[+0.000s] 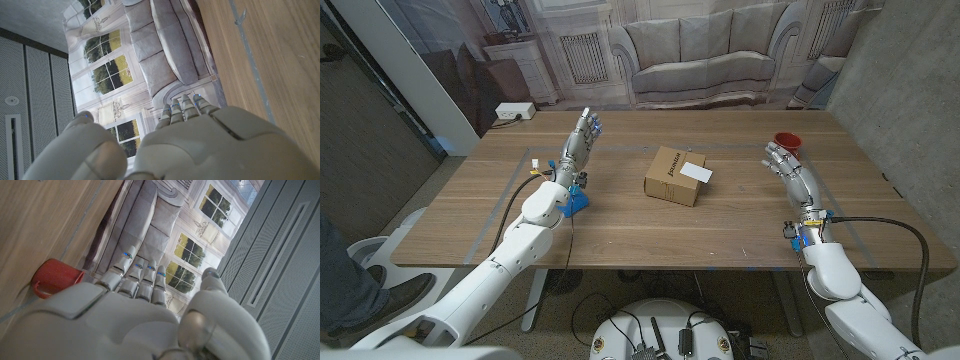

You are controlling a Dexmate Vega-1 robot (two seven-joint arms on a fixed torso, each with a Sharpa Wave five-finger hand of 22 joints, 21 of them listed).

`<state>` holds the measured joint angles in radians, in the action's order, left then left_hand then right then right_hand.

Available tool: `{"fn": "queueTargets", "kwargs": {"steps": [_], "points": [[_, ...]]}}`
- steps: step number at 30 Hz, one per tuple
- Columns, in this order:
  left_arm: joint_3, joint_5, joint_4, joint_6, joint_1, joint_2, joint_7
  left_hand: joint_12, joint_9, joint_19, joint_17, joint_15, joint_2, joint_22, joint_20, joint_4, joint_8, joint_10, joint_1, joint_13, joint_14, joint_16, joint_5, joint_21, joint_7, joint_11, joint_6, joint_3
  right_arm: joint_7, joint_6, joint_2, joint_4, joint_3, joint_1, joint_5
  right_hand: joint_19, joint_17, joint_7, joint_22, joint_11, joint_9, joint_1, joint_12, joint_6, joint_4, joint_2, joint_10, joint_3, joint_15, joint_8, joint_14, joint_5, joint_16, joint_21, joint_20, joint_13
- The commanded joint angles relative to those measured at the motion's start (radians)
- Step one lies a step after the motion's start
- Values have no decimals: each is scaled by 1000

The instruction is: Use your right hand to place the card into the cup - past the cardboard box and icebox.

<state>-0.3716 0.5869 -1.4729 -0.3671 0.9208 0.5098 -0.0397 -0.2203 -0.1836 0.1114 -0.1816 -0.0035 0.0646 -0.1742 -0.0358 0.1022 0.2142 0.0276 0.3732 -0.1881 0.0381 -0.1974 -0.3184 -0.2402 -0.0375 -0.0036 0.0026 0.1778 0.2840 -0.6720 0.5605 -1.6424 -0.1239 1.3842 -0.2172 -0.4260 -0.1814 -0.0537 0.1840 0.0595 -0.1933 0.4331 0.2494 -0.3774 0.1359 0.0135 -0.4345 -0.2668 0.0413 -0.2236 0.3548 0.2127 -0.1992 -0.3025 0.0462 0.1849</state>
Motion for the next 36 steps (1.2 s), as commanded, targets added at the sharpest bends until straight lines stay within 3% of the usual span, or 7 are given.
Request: {"fn": "queueTargets", "kwargs": {"steps": [1,11,17,36], "points": [[3,4,-1,-7,4,-4,-1,-1,-5,5,-2,-2,0,-6,2,-5,-2,5,6,-4,3,4,-2,3,-1,-1,4,-2,38,-2,-6,-17,19,19,67,-15,1,-10,2,10,-2,33,6,-19,19,-7,-10,-6,30,-7,15,8,1,7,47,2],[2,5,1,-5,5,-5,-1,1,-5,4,-2,-2,-1,-6,2,-5,-4,3,5,-4,3,4,-2,5,-1,-2,2,-4,61,-8,-18,-11,25,19,113,-37,1,-36,2,34,-4,159,7,-29,51,-19,-29,-36,40,-4,38,19,2,12,53,4],[2,3,-2,-6,7,-4,-3,2,-5,4,-2,-2,-1,-6,3,-5,-5,3,5,-4,3,5,-2,6,-1,-2,2,-5,73,-13,-22,-5,28,17,138,-54,2,-54,4,56,-6,248,5,-37,52,-36,-35,-50,60,-3,52,25,4,14,63,4],[10,0,-21,-7,23,3,-16,3,-5,3,-3,-1,-2,-6,6,-3,-6,5,3,-5,2,5,-2,10,-1,0,4,-10,154,14,-28,-28,46,32,287,-70,-1,-74,5,65,-8,293,8,-59,41,-43,-51,-56,69,-7,68,28,2,13,70,5]]}}
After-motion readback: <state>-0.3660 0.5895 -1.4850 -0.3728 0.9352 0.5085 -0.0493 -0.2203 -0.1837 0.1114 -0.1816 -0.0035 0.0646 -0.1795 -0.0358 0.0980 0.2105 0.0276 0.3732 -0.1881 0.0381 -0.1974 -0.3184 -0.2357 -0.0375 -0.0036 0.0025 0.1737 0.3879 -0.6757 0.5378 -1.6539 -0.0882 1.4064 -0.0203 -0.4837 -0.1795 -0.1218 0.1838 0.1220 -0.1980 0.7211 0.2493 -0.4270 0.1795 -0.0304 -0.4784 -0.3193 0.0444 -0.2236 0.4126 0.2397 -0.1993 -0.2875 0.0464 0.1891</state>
